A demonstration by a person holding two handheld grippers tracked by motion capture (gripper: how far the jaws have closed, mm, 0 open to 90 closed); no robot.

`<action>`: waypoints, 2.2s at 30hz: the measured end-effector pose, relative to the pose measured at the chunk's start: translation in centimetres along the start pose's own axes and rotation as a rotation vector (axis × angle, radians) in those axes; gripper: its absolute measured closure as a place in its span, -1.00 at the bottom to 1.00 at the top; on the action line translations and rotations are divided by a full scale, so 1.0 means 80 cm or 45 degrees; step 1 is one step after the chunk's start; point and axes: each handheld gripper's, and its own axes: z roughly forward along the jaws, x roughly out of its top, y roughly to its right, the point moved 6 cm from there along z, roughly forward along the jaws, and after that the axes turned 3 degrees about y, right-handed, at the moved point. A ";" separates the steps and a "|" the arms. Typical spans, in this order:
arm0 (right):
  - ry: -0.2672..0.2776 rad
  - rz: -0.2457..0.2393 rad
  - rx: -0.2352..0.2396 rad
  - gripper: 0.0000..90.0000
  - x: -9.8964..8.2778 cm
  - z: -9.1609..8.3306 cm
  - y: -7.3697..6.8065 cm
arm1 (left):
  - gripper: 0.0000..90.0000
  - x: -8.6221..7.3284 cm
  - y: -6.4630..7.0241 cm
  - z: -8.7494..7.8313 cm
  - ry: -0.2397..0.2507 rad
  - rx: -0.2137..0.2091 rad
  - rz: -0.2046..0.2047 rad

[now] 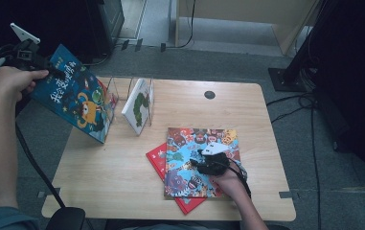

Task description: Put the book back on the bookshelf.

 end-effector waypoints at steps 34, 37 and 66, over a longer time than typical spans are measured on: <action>0.043 0.122 -0.004 0.08 -0.004 -0.035 0.041 | 0.11 -0.093 -0.001 -0.036 0.089 -0.058 0.044; 0.047 0.138 -0.015 0.09 -0.004 -0.039 0.048 | 0.10 -0.105 0.001 -0.039 0.094 -0.061 0.054; 0.062 0.179 0.007 0.13 0.005 -0.025 0.080 | 0.06 -0.221 0.061 -0.003 0.134 -0.069 0.198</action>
